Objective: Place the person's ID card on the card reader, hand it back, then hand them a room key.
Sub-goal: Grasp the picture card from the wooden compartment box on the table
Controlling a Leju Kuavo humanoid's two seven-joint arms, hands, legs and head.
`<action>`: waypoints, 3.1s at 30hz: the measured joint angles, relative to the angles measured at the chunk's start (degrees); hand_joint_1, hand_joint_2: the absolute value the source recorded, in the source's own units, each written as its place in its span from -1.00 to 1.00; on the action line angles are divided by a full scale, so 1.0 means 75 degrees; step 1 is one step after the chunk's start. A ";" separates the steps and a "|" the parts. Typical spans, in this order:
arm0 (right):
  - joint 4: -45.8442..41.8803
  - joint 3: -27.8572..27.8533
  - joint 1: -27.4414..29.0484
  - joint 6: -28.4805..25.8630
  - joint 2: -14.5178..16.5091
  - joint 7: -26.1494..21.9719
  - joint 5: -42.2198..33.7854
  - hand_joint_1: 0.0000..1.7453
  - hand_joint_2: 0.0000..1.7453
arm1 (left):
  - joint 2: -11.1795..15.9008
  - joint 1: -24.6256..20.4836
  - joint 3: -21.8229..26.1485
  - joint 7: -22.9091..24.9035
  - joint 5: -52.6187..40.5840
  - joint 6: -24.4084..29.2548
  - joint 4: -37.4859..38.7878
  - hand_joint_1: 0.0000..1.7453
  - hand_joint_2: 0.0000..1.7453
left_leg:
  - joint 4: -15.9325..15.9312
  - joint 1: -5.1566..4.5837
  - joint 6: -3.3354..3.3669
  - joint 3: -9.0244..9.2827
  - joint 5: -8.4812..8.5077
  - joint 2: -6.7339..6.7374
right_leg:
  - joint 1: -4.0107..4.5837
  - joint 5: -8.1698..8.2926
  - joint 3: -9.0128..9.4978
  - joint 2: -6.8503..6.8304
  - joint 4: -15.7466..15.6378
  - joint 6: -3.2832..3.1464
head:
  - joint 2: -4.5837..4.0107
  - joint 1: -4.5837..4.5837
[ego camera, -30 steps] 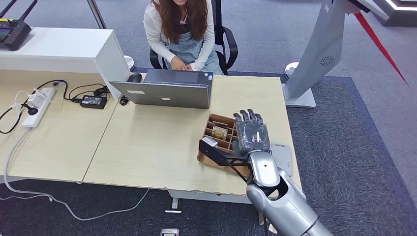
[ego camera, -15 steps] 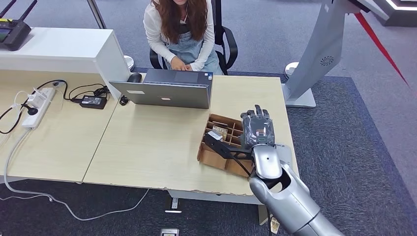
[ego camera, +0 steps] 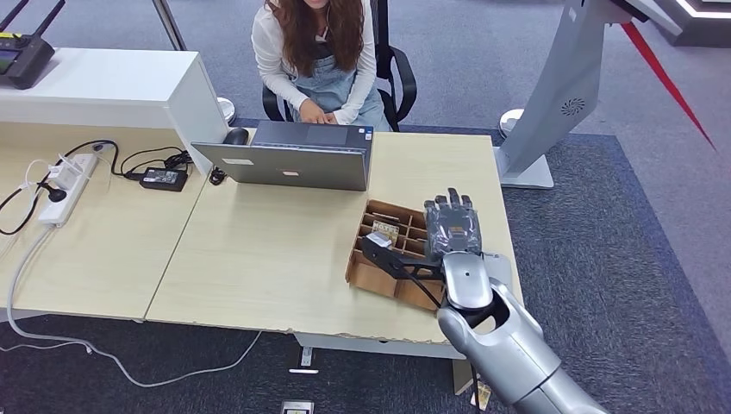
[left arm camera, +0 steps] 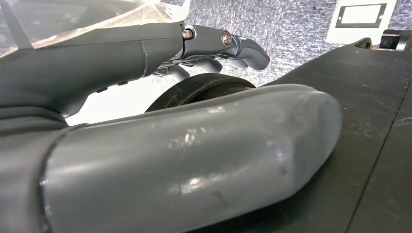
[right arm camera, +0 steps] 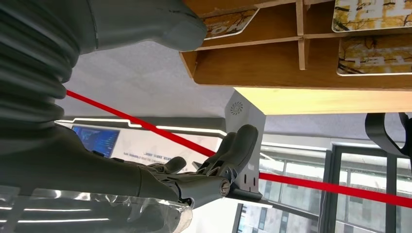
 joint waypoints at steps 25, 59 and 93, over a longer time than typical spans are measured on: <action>0.0006 -0.0013 0.0056 0.0334 -0.0152 0.0278 -0.0007 -0.27 1.00 | 0.0000 0.0007 0.0036 0.0003 -0.0039 0.0033 0.0000 -1.00 -1.00 | 0.0000 0.0000 0.0000 0.0002 0.0000 0.0001 | 0.0000 0.0000 -0.0001 0.0000 0.0000 0.0000 | 0.0000 0.0000; 0.0248 -0.0064 0.0195 0.0221 -0.0186 0.0329 -0.0157 0.04 1.00 | 0.0000 -0.0003 0.0041 0.0003 -0.0157 0.0026 0.0000 -1.00 -1.00 | 0.0000 0.0000 0.0000 0.0001 0.0000 0.0001 | 0.0000 0.0000 -0.0001 0.0000 0.0000 0.0000 | 0.0000 0.0000; 0.0534 -0.0195 0.0200 -0.0147 -0.0064 0.0248 -0.0198 1.00 1.00 | 0.0000 -0.0012 0.0044 -0.0020 -0.0282 -0.0001 0.0000 -1.00 -1.00 | 0.0000 0.0000 0.0000 0.0001 0.0000 0.0001 | 0.0000 0.0000 -0.0001 0.0000 0.0000 0.0000 | 0.0000 0.0000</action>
